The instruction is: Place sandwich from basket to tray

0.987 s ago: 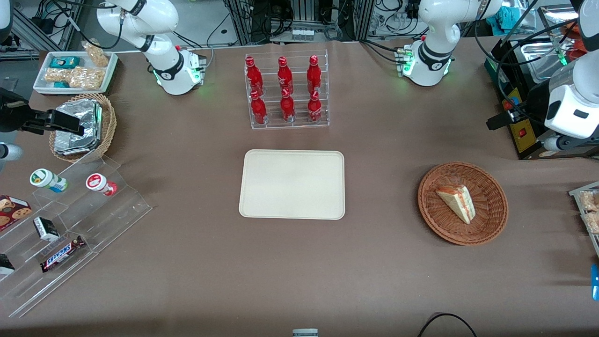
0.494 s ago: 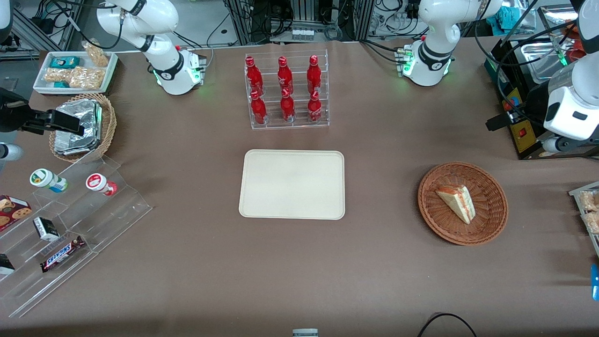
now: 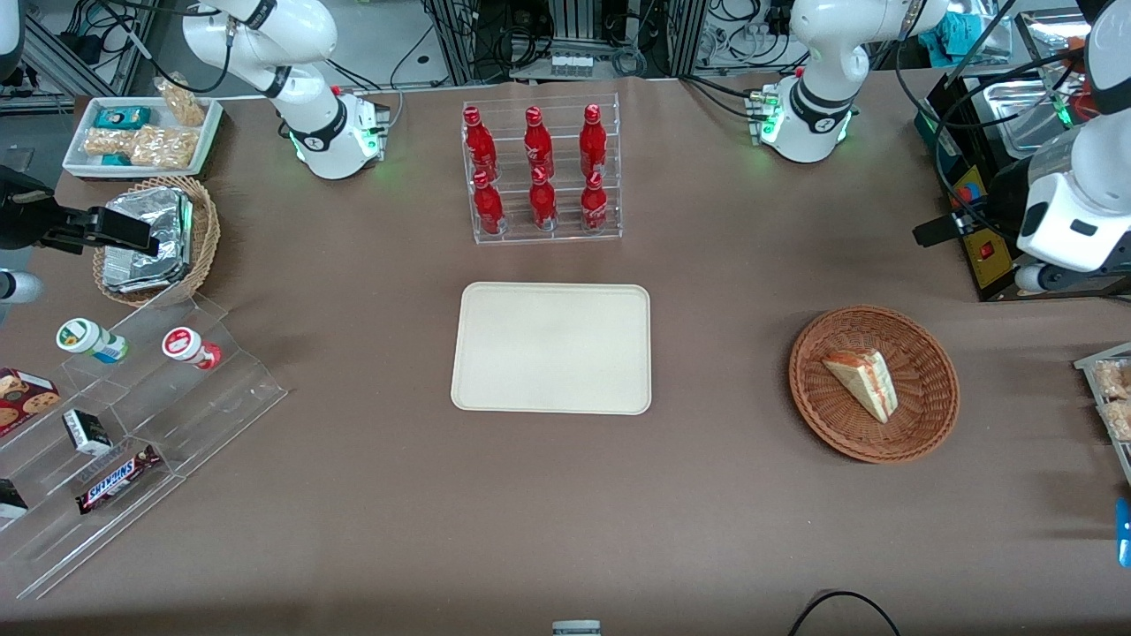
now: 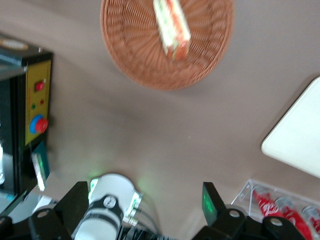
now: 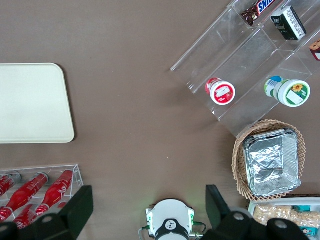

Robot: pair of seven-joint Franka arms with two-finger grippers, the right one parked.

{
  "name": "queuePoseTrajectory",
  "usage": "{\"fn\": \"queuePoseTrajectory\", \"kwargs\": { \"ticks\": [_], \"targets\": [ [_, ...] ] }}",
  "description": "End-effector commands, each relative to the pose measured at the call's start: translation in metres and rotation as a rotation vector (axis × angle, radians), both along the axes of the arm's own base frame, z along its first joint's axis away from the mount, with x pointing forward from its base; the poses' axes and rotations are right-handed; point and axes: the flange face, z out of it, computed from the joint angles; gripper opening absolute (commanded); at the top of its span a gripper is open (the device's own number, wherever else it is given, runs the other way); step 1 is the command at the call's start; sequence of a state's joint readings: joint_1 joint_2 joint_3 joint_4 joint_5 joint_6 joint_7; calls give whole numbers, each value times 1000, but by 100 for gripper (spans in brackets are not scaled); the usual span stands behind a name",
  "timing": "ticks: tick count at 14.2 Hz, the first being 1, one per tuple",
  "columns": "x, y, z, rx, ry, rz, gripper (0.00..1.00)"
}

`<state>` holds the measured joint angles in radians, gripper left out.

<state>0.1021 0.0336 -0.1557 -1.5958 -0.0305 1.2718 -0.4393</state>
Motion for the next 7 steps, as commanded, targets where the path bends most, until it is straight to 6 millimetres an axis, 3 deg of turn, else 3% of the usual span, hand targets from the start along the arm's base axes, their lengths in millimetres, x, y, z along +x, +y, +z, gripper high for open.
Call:
{"fn": "queuePoseTrajectory", "kwargs": {
  "ticks": [1, 3, 4, 7],
  "targets": [
    [-3, 4, -4, -10, 55, 3, 100],
    [2, 6, -19, -4, 73, 3, 100],
    [6, 16, -36, -4, 68, 22, 100],
    [3, 18, -94, 4, 11, 36, 100]
  ]
}}
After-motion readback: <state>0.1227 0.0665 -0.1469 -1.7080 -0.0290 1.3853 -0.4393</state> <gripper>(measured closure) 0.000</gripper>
